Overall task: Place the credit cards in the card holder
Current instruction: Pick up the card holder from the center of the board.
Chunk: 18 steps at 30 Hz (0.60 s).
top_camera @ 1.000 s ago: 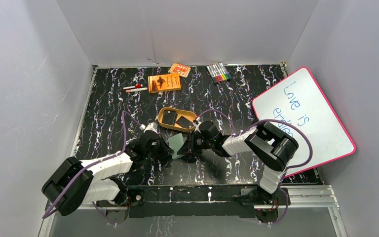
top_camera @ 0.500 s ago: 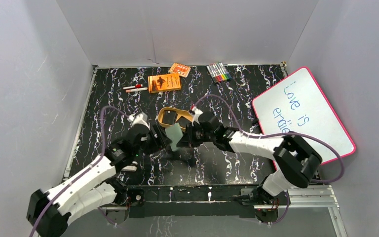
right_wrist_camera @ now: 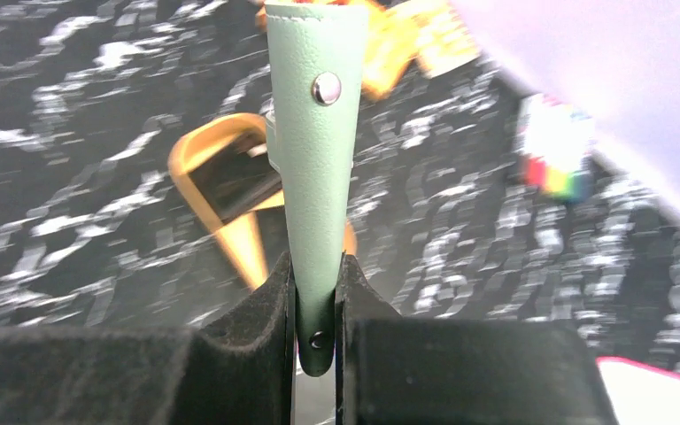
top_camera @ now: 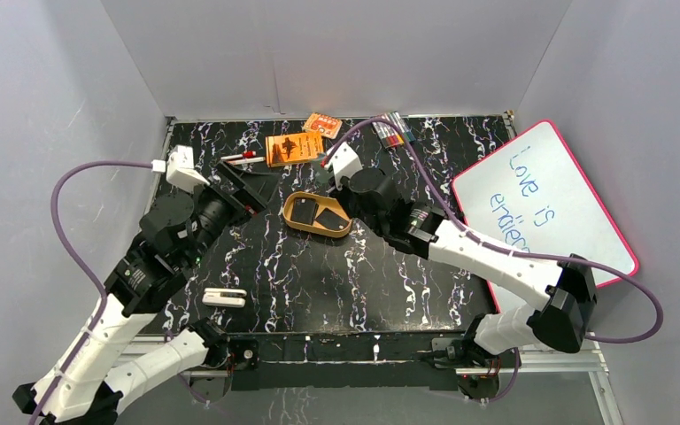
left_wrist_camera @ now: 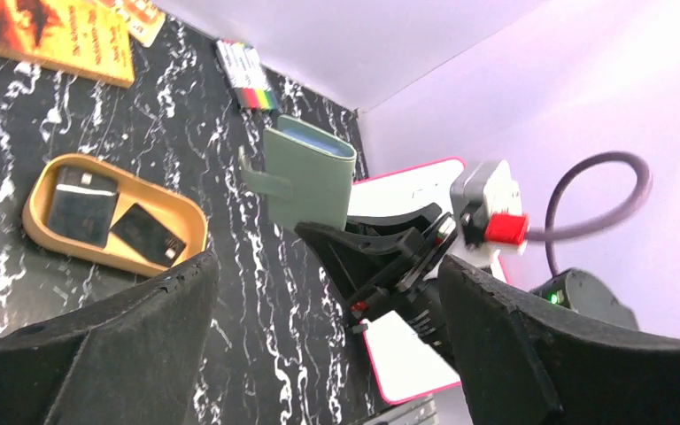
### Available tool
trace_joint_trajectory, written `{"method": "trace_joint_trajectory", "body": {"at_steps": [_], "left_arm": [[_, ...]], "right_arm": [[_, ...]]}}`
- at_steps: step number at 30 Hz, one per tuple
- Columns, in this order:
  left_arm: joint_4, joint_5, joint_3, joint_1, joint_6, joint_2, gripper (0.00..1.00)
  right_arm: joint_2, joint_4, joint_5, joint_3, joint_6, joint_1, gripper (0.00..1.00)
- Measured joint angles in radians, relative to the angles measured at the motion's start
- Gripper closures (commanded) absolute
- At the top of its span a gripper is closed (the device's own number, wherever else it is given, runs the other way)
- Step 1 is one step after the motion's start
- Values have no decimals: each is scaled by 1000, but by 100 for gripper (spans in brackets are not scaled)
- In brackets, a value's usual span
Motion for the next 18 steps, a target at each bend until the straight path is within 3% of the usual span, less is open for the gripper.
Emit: {"method": "trace_joint_trajectory", "body": {"at_steps": [3, 8, 14, 18], "left_arm": [[63, 0, 21, 0, 13, 37, 9], [115, -4, 53, 0, 49, 119, 10], [146, 10, 166, 0, 72, 202, 9], [209, 55, 164, 0, 51, 203, 8]], "right_arm": [[-2, 114, 161, -26, -221, 14, 100], [-27, 517, 296, -171, -690, 17, 100], [-50, 944, 209, -301, -1172, 34, 100], [-77, 1104, 123, -348, -1390, 64, 100]]}}
